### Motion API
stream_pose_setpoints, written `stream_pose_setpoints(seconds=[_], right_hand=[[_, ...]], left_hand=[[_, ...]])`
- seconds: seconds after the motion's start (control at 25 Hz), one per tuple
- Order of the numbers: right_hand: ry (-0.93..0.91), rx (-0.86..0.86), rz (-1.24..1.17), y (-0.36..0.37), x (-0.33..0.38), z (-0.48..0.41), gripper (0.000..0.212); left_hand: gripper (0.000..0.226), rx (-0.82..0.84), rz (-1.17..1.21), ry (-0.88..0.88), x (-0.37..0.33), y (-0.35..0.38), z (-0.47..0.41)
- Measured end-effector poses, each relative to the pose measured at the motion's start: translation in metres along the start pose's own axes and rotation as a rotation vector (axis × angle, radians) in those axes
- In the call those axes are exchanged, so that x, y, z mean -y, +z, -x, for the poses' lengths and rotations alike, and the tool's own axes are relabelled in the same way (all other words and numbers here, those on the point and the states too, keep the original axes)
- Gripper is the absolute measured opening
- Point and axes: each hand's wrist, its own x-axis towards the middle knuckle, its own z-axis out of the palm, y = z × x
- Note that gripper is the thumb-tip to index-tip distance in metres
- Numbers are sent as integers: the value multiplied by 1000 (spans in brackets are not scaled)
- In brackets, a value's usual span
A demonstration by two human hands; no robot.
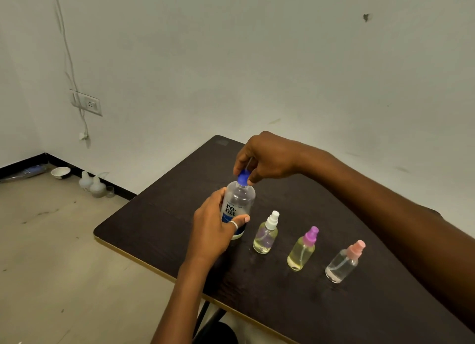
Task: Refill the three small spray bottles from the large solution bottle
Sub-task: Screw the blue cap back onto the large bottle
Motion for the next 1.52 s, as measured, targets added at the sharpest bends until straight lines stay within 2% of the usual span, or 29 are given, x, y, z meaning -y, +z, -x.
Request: stream_pose_setpoints(seconds=[0.32, 0.68, 0.88, 1.08, 1.2, 1.36, 1.44, 1.52], right_hand=[[-13, -26, 29, 7, 1, -1, 29], [69, -81, 103, 15, 2, -5, 25], [173, -182, 187, 28, 8, -4, 52], [209, -185, 241, 28, 15, -5, 55], [172, -168, 189, 18, 8, -5, 61], [25, -1, 129, 0, 1, 3, 36], [-35, 56, 135, 2, -1, 3, 36], [-60, 21, 144, 6, -1, 0, 34]], left_hand=[[72, 18, -42, -7, 0, 0, -1], [71, -2, -34, 11, 3, 1, -1], [71, -3, -45, 6, 3, 1, -1], [72, -3, -46, -4, 2, 1, -1], [71, -2, -42, -8, 3, 2, -1], [72, -8, -38, -6, 4, 1, -2], [72, 1, -35, -1, 3, 1, -1], [72, 10, -41, -3, 2, 1, -1]])
